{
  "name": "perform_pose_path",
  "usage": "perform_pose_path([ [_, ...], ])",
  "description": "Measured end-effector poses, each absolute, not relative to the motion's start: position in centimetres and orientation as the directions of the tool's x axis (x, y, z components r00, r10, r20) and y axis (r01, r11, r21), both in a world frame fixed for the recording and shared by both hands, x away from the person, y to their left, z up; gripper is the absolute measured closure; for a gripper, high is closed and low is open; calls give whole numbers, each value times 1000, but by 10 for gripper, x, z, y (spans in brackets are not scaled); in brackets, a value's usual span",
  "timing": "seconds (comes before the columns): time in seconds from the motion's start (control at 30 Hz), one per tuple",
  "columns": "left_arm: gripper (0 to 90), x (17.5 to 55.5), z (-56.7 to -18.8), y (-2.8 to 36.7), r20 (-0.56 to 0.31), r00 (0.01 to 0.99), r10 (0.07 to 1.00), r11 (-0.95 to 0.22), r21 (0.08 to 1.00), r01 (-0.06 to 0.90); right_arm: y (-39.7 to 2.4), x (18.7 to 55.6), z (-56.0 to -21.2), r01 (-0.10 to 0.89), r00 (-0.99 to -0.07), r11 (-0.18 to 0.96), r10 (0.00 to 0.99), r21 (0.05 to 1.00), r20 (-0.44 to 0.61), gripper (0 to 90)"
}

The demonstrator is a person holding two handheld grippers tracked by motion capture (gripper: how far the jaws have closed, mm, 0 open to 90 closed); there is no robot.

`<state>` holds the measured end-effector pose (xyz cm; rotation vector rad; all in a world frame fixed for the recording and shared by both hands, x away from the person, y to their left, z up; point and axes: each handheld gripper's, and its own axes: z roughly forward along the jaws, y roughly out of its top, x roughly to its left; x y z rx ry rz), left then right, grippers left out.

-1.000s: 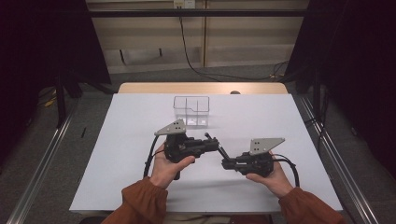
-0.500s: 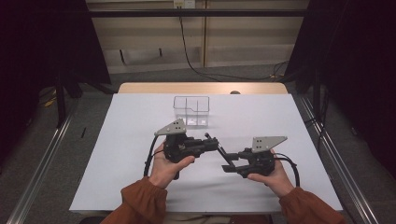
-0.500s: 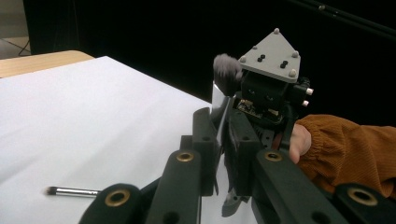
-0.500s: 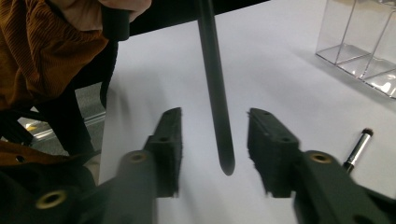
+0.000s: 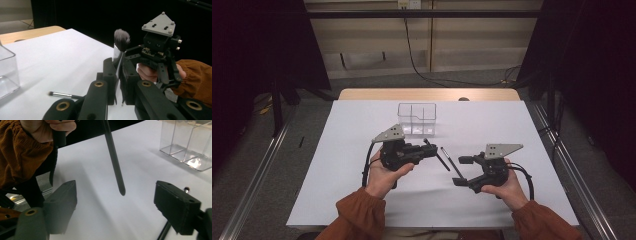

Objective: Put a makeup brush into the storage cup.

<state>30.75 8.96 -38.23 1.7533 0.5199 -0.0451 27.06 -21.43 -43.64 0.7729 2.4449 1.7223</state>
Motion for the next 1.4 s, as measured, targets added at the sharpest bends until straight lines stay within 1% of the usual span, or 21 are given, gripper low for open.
perform_pose_path([
  [0.07, 840, 308, -381, 92, -304, 896, 324, -148, 919, 366, -216, 271, -436, 371, -866, 243, 438, 896, 240, 121],
  [0.1, 840, 308, -380, 94, -302, 895, 329, -147, 920, 364, -216, 272, -436, 375, -861, 237, 448, 896, 242, 82],
  [0.13, 840, 308, -380, 94, -300, 894, 333, -146, 920, 363, -217, 271, -435, 373, -855, 235, 461, 898, 235, 62],
  [0.17, 840, 308, -380, 96, -297, 893, 338, -148, 920, 362, -218, 271, -435, 371, -853, 230, 467, 900, 233, 56],
  [0.23, 840, 309, -380, 97, -288, 893, 345, -154, 921, 357, -220, 271, -433, 362, -859, 231, 460, 903, 227, 14],
  [0.3, 840, 309, -380, 100, -281, 893, 352, -164, 921, 354, -222, 271, -432, 361, -856, 211, 461, 908, 233, 33],
  [0.33, 840, 310, -380, 101, -280, 892, 354, -164, 921, 354, -224, 271, -432, 361, -853, 207, 468, 909, 232, 24],
  [0.4, 840, 311, -378, 103, -272, 891, 363, -169, 921, 351, -225, 271, -431, 356, -849, 205, 478, 912, 224, 19],
  [0.73, 840, 316, -365, 116, -253, 887, 385, -175, 924, 340, -231, 267, -430, 337, -826, 203, 533, 919, 185, 48],
  [0.83, 840, 318, -362, 121, -247, 882, 402, -169, 926, 337, -233, 265, -432, 349, -820, 200, 539, 916, 195, 64],
  [0.93, 840, 320, -359, 128, -238, 876, 420, -168, 928, 333, -238, 263, -432, 342, -807, 190, 561, 920, 185, 60],
  [1.27, 840, 330, -356, 145, -229, 849, 476, -158, 928, 338, -244, 257, -430, 328, -787, 172, 594, 929, 168, 39],
  [1.4, 840, 335, -354, 150, -212, 843, 494, -169, 928, 333, -244, 254, -431, 319, -780, 171, 605, 932, 156, 29],
])
